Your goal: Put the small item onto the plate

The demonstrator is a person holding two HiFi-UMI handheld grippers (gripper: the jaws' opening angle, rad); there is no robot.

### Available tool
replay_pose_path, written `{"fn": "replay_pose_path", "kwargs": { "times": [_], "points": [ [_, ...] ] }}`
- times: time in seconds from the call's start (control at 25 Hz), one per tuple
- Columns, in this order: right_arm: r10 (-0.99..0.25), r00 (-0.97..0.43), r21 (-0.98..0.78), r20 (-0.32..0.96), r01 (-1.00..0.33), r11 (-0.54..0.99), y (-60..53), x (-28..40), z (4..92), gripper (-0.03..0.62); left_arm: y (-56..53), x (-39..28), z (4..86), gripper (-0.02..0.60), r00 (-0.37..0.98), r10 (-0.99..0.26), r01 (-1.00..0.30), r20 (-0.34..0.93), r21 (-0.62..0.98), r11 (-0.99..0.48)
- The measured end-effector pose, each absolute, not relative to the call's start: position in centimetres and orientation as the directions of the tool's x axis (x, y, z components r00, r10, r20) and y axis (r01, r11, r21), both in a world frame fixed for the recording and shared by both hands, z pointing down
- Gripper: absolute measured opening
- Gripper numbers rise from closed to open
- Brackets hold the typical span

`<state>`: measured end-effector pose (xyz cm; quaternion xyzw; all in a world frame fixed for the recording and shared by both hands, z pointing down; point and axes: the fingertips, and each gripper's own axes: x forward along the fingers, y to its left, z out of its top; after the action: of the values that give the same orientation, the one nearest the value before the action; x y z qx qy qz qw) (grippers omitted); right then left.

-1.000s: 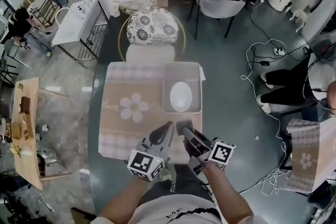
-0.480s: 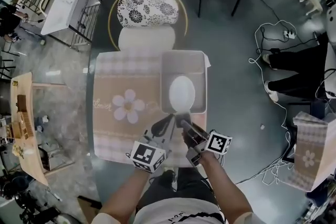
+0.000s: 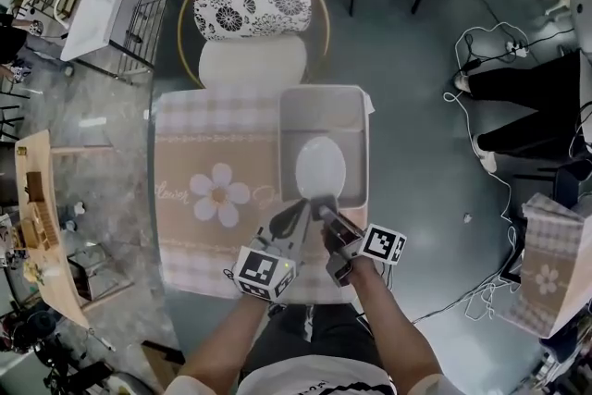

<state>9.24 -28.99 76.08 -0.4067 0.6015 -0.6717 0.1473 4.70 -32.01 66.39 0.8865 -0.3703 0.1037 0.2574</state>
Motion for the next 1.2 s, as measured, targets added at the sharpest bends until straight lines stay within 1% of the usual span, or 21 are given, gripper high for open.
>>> {"fn": "replay_pose_path", "kwargs": {
  "times": [0.44,0.56,0.68,0.8,1.0,1.12,1.2],
  "points": [
    [-0.645,-0.580,-0.867,0.498,-0.328,-0.374,-30.6,9.7,79.8,0.095,-33.6,5.5,67.5,0.006,0.692,-0.603,-0.722,0.397,0.400,-0.565],
    [-0.663,-0.565,-0.871,0.491,-0.323,-0.370,-31.4,9.7,80.0,0.097,-33.9,5.2,67.7,0.006,0.685,-0.606,-0.728,0.404,0.398,-0.558],
    [-0.658,-0.587,-0.882,0.471,-0.299,-0.364,-31.9,9.5,79.6,0.144,-34.1,5.2,67.7,0.006,0.681,-0.608,-0.732,0.409,0.395,-0.555],
    [-0.611,-0.605,-0.858,0.511,-0.323,-0.399,-31.1,9.5,79.2,0.169,-34.1,5.3,67.5,0.006,0.677,-0.610,-0.736,0.411,0.396,-0.550],
    [-0.536,-0.614,-0.807,0.579,-0.342,-0.481,-29.7,9.6,79.3,0.169,-34.2,5.0,67.2,0.006,0.669,-0.617,-0.743,0.414,0.391,-0.544],
    [-0.538,-0.598,-0.799,0.594,-0.358,-0.483,-30.4,9.6,79.6,0.143,-34.3,4.9,66.7,0.006,0.665,-0.623,-0.747,0.413,0.383,-0.543],
    [-0.553,-0.583,-0.800,0.595,-0.365,-0.476,-30.9,9.7,79.6,0.143,-34.3,4.7,66.6,0.006,0.661,-0.626,-0.750,0.414,0.379,-0.542]
  ]
}}
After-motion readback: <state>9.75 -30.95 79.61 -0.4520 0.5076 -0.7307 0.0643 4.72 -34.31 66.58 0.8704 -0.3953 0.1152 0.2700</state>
